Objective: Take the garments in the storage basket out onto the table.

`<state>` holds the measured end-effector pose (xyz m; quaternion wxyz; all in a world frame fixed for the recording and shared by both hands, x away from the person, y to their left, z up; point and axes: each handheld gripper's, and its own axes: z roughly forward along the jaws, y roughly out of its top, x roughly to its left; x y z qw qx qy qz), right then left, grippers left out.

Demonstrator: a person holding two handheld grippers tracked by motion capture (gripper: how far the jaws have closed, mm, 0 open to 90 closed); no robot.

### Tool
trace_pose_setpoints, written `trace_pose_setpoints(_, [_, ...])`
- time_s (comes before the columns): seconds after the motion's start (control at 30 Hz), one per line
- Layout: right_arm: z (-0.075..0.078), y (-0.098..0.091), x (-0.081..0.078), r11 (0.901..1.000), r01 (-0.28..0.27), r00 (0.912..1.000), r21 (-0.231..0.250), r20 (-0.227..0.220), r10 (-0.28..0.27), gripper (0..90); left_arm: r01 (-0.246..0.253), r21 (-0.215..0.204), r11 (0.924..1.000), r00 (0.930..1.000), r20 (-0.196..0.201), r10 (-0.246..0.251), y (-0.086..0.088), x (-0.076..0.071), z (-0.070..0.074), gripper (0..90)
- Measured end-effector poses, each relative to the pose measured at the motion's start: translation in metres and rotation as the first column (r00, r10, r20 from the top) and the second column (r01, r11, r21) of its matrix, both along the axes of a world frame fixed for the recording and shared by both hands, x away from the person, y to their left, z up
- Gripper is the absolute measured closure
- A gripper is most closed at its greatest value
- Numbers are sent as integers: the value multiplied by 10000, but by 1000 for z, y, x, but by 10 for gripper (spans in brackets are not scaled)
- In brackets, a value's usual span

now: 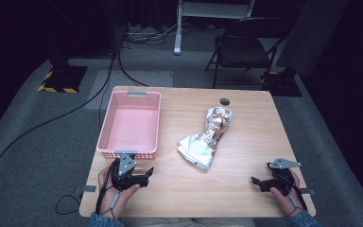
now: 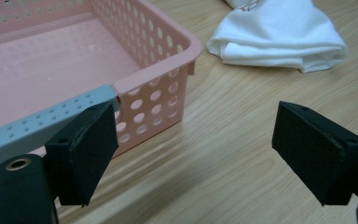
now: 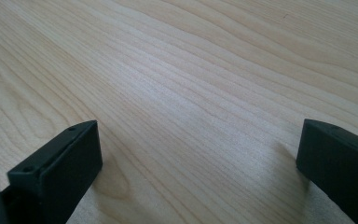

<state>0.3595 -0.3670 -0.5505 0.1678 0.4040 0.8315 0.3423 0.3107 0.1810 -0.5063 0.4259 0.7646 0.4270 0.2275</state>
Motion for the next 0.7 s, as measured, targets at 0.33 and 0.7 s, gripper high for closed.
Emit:
trace_pose_setpoints(0.33, [0,0,0,10000,0,10000,-1,1,0,0,-293,135,9995,9987,-419,298,6,-3,-12,138])
trace_pose_setpoints(0.7, [0,0,0,10000,-1,10000,0,1,1,0,-848,287,9960,9902,-1087,874,17,-3,-23,138])
